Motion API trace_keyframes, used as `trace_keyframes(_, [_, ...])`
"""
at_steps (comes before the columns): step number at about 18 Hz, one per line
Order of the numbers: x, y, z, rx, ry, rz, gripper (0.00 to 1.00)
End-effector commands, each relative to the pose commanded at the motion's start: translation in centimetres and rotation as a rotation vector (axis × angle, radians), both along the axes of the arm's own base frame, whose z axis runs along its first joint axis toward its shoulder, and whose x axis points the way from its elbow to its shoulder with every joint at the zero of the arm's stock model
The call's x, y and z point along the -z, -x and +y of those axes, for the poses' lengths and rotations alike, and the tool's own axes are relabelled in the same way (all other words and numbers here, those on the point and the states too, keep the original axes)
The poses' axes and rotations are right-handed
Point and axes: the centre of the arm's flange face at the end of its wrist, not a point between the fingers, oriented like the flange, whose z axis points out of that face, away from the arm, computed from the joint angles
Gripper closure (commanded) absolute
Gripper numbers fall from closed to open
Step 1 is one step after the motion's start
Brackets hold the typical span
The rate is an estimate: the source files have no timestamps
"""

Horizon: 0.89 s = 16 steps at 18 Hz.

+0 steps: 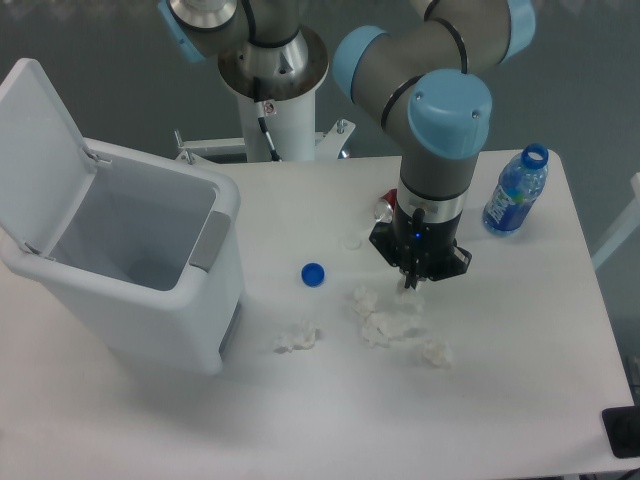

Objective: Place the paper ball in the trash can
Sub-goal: 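Close the gripper on a crumpled white paper ball near the bottles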

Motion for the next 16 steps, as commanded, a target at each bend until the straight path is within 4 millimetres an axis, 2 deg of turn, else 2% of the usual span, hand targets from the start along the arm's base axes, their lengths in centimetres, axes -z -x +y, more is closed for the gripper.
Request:
trace_keyframes(7, [-2.3, 0.2, -0.9, -0.121, -0.032, 0.016, 1.00])
trace_keyframes(11, [-4.9, -0.7, -1.6, -0.178, -0.060, 0.039, 1.00])
trace_keyframes(16, [-8.6, -1.9, -3.4, -0.363, -0.114, 0.048, 1.00])
